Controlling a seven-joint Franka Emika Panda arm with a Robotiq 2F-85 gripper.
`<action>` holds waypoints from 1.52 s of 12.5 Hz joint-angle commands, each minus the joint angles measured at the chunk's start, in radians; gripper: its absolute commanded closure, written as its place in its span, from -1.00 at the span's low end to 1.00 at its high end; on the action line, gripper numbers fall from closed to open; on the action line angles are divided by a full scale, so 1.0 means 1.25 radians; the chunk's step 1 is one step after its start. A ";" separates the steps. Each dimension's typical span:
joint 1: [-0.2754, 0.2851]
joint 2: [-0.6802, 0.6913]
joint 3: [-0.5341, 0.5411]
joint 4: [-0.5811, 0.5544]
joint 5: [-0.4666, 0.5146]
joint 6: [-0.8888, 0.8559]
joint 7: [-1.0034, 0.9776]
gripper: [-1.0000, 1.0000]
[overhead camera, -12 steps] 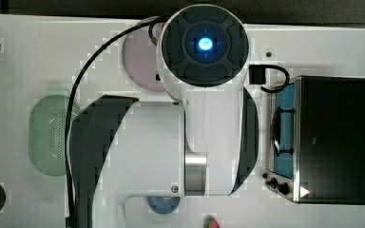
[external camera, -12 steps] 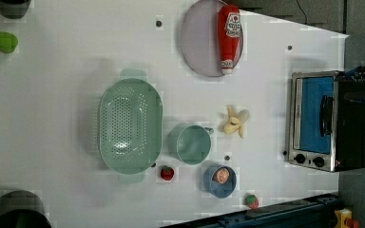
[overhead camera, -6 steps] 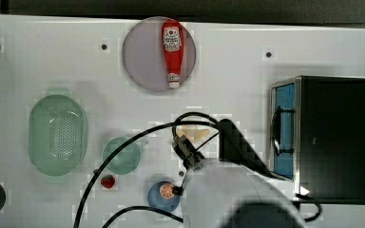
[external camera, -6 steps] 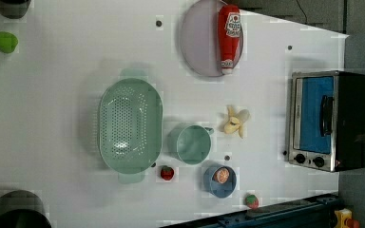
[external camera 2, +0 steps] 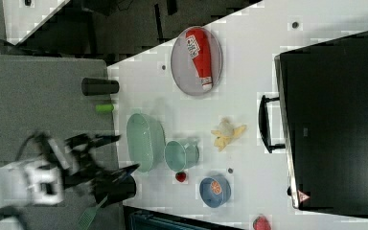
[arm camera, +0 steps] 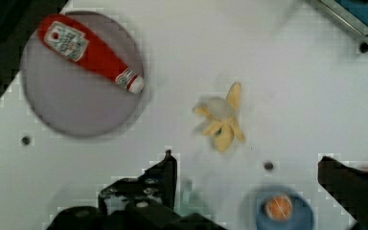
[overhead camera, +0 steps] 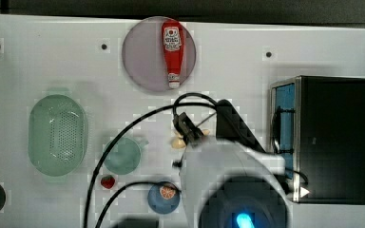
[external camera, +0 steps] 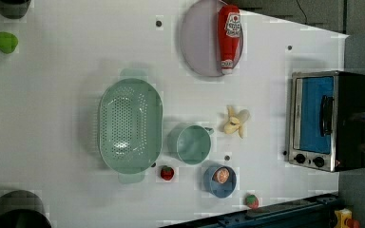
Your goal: Pick banana from table and place on oven.
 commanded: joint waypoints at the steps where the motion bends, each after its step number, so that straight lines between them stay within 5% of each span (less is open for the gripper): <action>1: -0.004 0.110 0.001 -0.116 0.008 0.143 0.045 -1.00; 13: -0.004 0.550 0.002 -0.206 0.009 0.626 0.046 -1.00; 14: -0.004 0.566 0.002 -0.208 0.010 0.646 0.047 -0.92; 19: -0.003 0.571 0.008 -0.218 0.010 0.666 0.047 0.27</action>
